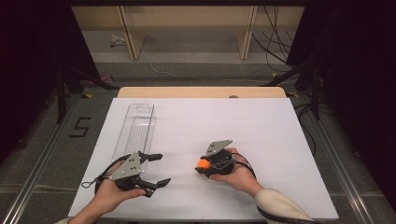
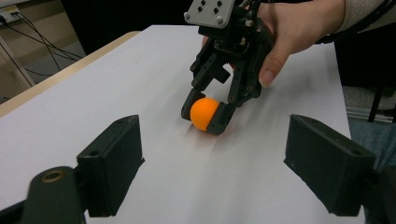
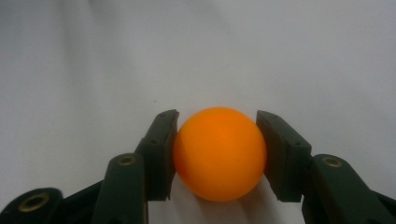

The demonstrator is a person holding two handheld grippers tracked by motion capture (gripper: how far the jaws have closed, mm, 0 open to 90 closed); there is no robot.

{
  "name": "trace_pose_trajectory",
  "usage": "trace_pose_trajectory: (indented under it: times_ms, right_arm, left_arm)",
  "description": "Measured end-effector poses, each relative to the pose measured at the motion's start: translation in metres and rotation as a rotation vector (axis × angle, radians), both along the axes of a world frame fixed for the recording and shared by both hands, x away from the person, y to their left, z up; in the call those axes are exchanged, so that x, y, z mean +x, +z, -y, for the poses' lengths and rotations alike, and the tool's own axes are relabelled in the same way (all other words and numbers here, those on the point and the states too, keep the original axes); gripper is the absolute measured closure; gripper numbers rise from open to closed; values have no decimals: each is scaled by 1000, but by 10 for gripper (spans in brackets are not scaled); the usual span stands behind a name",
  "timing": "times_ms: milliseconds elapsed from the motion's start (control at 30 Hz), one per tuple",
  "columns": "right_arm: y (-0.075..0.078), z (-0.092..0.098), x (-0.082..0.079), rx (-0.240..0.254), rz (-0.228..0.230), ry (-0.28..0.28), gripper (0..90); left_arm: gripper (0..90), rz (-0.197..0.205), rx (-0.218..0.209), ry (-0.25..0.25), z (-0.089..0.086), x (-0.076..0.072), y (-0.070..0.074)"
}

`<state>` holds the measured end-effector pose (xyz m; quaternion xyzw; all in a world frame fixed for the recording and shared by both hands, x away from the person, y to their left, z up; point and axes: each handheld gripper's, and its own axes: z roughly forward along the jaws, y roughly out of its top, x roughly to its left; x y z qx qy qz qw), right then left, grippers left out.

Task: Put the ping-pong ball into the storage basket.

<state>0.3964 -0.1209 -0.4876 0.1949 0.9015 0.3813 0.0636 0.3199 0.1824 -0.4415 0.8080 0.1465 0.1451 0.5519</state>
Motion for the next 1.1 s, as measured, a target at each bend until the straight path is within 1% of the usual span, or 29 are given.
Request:
trace_pose_trajectory:
  times_ms: [633, 900, 1100]
  right_arm:
    - [10, 1, 1, 37, 20, -12, 512]
    - [17, 0, 2, 73, 28, -16, 512]
    - [21, 0, 3, 89, 38, -20, 512]
  left_arm:
    - [184, -4, 0, -3, 1, 0, 0]
    - [184, -8, 3, -5, 1, 0, -1]
    - [184, -8, 3, -6, 1, 0, -1]
